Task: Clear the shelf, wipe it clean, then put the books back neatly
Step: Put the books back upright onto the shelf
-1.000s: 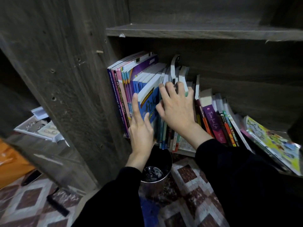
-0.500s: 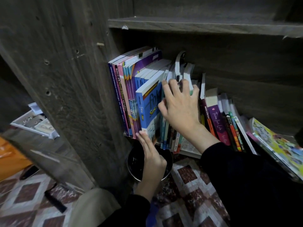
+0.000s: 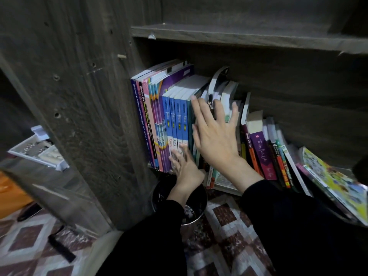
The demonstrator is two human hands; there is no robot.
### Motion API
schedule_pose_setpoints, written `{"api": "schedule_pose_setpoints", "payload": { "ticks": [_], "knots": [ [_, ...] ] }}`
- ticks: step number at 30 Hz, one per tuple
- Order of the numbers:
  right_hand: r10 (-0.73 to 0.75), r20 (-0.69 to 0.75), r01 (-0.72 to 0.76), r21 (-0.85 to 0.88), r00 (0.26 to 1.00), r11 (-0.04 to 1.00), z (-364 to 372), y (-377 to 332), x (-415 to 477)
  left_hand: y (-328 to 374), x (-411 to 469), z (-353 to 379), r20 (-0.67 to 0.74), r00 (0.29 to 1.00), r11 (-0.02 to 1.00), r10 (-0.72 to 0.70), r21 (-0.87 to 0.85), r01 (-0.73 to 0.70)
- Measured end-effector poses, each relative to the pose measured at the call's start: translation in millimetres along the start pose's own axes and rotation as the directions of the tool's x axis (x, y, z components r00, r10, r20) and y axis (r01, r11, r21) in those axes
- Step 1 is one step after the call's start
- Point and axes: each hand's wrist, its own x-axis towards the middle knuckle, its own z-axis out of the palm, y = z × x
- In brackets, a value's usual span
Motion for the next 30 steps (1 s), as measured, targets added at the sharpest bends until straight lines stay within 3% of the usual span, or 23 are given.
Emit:
{"api": "schedule_pose_setpoints", "payload": {
  "ticks": [3, 6, 9, 11, 14, 17, 20, 24, 27, 28, 30],
  "knots": [
    [-0.045, -0.108, 0.065, 0.187, 0.993, 0.980, -1, 5, -29, -3, -8, 4, 0.010, 1.000, 0.995, 0.023, -0.093, -0.022],
    [0.183, -0.145, -0.105, 0.426, 0.972, 0.899, 4, 6, -76, -2, -30, 12, -0.044, 0.987, 0.963, 0.157, -0.215, -0.163],
    [0.434, 0.166, -0.438, 0.611, 0.885, 0.659, 16, 0, -107, 4, -45, 21, -0.025, 0.973, 0.949, 0.228, -0.219, -0.227],
    [0.421, 0.425, -0.598, 0.597, 0.801, 0.536, 23, 2, -111, 8, -47, 23, 0.025, 0.979, 0.955, 0.203, -0.225, -0.192],
    [0.266, 0.643, -0.646, 0.474, 0.718, 0.598, 33, 5, -106, 13, -42, 19, 0.034, 0.983, 0.955, 0.179, -0.247, -0.165],
    [0.245, 0.685, -0.616, 0.368, 0.686, 0.696, 35, 2, -90, 14, -37, 16, 0.039, 0.985, 0.957, 0.170, -0.246, -0.155],
    [0.252, 0.674, -0.559, 0.286, 0.695, 0.778, 36, 2, -82, 9, -35, 16, 0.035, 0.984, 0.962, 0.173, -0.218, -0.162],
    [0.310, 0.588, -0.579, 0.349, 0.748, 0.736, 42, 3, -90, 7, -38, 19, 0.039, 0.980, 0.967, 0.196, -0.172, -0.187],
    [0.256, 0.499, -0.519, 0.510, 0.828, 0.686, 36, 13, -90, 4, -40, 16, 0.059, 0.968, 0.959, 0.243, -0.168, -0.230],
    [0.259, 0.421, -0.479, 0.585, 0.869, 0.654, 28, 17, -86, 2, -40, 14, 0.063, 0.964, 0.957, 0.258, -0.151, -0.246],
    [0.339, 0.122, -0.324, 0.695, 0.933, 0.642, 7, 20, -74, -4, -39, 9, 0.061, 0.959, 0.958, 0.277, -0.094, -0.271]
  ]
}}
